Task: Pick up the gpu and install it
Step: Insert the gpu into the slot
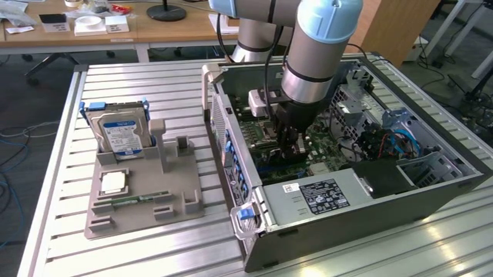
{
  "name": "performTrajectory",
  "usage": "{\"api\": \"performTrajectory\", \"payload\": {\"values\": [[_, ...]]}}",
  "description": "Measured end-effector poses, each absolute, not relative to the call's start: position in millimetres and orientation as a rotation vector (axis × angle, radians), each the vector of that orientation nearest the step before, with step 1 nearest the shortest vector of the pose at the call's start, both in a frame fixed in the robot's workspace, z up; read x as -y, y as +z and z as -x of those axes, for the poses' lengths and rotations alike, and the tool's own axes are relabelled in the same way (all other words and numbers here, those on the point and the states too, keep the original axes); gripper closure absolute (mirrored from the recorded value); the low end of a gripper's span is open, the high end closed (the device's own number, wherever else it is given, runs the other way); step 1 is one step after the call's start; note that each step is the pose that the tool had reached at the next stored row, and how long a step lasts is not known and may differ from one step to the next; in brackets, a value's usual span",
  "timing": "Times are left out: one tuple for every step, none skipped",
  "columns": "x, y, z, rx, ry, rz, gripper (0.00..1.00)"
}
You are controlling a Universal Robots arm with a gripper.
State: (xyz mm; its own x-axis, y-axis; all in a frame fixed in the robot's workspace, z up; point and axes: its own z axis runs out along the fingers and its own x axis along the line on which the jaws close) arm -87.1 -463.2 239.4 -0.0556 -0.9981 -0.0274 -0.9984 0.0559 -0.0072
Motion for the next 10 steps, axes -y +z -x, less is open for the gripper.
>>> {"api": "performTrajectory", "payload": {"values": [[463.2, 239.4, 87.1, -2.264, 0.021, 2.141, 0.73], [463.2, 239.4, 87.1, -2.264, 0.021, 2.141, 0.73], [463.2, 239.4, 87.1, -2.264, 0.021, 2.141, 0.73], [463.2, 239.4, 87.1, -2.264, 0.021, 2.141, 0.73], [463.2, 239.4, 87.1, -2.264, 0.021, 2.141, 0.73], [463.2, 239.4, 87.1, -2.264, 0.021, 2.141, 0.73], [463.2, 239.4, 87.1, -2.264, 0.021, 2.141, 0.73], [463.2, 239.4, 87.1, -2.264, 0.021, 2.141, 0.73], [463.2, 239.3, 87.1, -2.264, 0.021, 2.141, 0.73], [463.2, 239.4, 87.1, -2.264, 0.021, 2.141, 0.73]]}}
